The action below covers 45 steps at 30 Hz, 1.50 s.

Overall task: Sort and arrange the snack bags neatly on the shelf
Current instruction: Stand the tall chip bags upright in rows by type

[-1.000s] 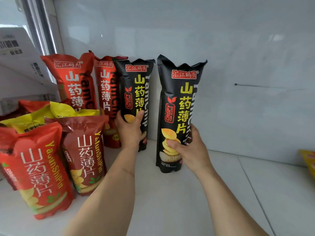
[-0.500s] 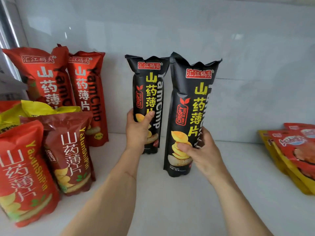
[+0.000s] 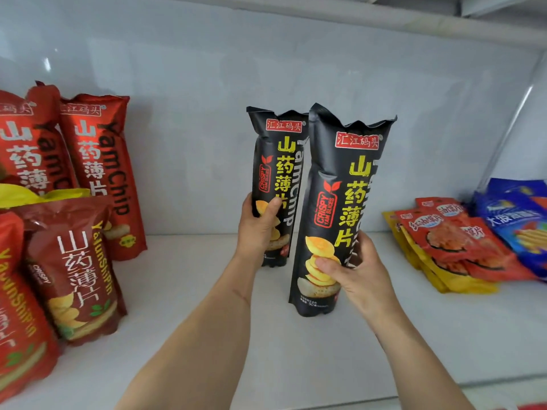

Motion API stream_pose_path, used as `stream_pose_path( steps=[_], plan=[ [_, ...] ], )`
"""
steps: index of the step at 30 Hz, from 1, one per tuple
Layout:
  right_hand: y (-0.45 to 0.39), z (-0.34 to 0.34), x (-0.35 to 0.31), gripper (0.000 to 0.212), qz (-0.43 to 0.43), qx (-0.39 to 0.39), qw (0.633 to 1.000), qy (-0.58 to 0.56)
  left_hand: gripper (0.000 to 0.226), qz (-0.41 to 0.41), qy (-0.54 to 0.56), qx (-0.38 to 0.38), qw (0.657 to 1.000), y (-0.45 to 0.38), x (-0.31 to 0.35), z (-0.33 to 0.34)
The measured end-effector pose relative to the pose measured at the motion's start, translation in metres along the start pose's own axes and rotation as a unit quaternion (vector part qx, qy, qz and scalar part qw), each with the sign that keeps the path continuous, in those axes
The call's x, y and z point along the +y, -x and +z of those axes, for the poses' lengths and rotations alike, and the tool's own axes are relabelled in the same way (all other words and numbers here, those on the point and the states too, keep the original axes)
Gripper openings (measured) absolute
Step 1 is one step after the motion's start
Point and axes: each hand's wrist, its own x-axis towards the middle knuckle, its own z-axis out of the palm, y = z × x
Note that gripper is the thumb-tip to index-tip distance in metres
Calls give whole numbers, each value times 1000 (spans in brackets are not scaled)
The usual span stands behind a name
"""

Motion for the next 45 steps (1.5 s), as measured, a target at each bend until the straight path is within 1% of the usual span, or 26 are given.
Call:
stream_pose_path(
  steps=[2,4,7,10,14,18,20,23,26,29,33,34,36,38,39,41,42,44,45],
  plan=[
    [4,-1,-1,73,-2,-2,1000,-1,34,0,15,-9,1000,4,-3,-2],
    [7,1,-3,73,-4,-6,1000,-1,32,-11,11,3,1000,6,-9,-5],
    [8,6,-5,73,-4,-15,1000,4,41,-59,-19,20,998,6,-17,-8],
    [4,11,-1,75,2,-7,1000,0,45,-120,-2,32,992,5,-22,-10],
    [-4,17,-1,73,3,-2,1000,-10,67,-168,6,11,986,0,-35,-9],
    [-14,25,1,76,1,11,1000,-16,79,-187,12,-29,982,-10,-54,-6],
    [-18,30,4,77,-1,19,1000,-14,80,-194,15,-56,979,-10,-55,-4],
    [-21,31,11,79,5,20,1000,-1,61,-165,25,-35,985,-3,-49,-2],
    [-16,30,23,79,32,-2,999,32,54,-137,28,-40,989,2,-49,0],
    [-13,30,29,75,44,-5,997,60,52,-110,21,-37,993,-1,-49,3],
    [-18,28,28,74,44,-13,997,56,68,-43,-31,-45,998,-13,-32,6],
    [-19,28,29,75,44,-16,997,56,68,-24,-34,-48,998,-16,-25,6],
    [-21,28,31,78,45,-21,997,51,60,26,-39,-60,997,-18,-6,9],
    [-24,28,33,80,49,-23,998,41,57,97,-56,-94,989,-20,10,10],
    [-25,28,34,80,51,-23,998,34,63,125,-63,-120,983,-20,15,10],
    [-27,28,32,78,48,-25,998,19,95,158,-94,-159,970,-21,22,10],
    [-28,28,31,76,47,-26,998,15,110,160,-119,-169,965,-22,22,10],
    [-28,28,30,70,42,-32,999,6,120,160,-139,-186,959,-23,21,8],
    [-29,28,30,69,40,-37,999,4,125,152,-132,-191,961,-25,19,8]
  ],
)
